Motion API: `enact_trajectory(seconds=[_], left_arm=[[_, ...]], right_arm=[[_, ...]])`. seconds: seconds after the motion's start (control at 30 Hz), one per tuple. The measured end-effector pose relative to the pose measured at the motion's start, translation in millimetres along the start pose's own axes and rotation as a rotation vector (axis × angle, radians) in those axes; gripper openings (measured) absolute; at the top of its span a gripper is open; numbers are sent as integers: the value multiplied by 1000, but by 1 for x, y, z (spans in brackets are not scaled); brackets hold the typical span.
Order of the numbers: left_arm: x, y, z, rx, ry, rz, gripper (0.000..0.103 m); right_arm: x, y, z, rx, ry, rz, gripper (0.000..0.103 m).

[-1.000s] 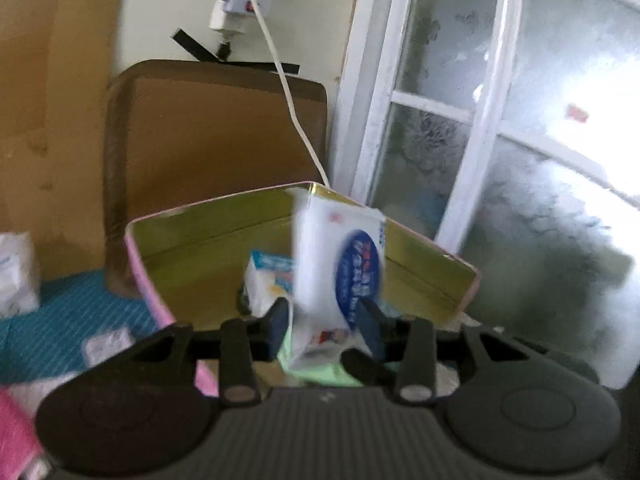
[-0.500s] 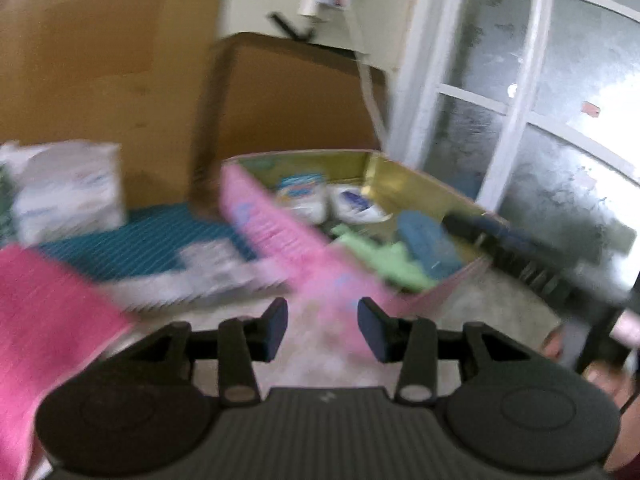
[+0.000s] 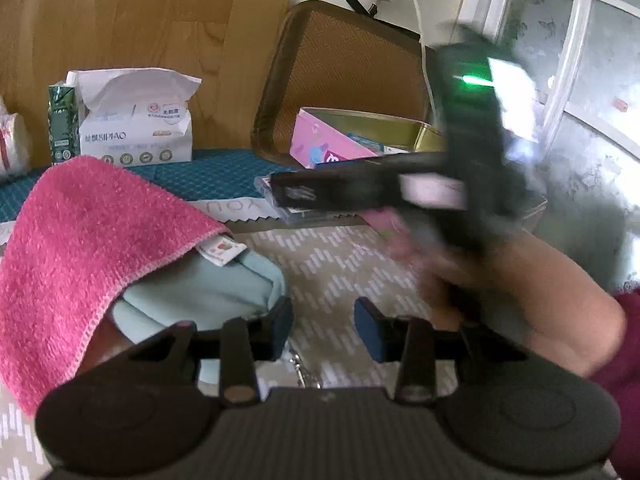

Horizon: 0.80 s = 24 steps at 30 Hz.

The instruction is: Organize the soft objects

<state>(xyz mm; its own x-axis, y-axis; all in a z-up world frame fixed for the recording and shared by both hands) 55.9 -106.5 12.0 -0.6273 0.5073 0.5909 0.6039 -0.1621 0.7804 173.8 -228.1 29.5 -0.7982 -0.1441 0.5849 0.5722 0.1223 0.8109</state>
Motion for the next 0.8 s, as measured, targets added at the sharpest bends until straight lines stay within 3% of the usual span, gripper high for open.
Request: enact_trajectory(seconds=[0.17,0.33,0.43,0.67,0.8], left_arm=[[9,-3,1,1,-13,-9,39],[22,-8,7,19,-41,-10,41],[33,-10,13,39,-46,-27,41],[64,-13,31,95,-28,-79,41],[73,-13,40,127,-20,-95,45]], right_arm=[[-50,12,-11,-39,-89,135,50],[-65,11,2,54,-129,163,57],[-62,9,-2,71,-104,169,53],[-27,-12,9,193,-43,131,26],[2,-37,18,265,-20,79,25]])
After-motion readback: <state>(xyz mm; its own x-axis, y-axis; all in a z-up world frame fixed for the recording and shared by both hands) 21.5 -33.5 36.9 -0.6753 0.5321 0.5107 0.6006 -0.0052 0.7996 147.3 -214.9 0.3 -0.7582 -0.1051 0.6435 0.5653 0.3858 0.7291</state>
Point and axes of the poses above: each gripper's, at about its wrist camera, not at the fingertips, and x roughly against the way its jaws point, z to its left, y to its top, the point moved 1 cm from there along -x, roughly the way its jaws point, and after that the axes turned 2 degrees about -x, right-handed, at the moved point
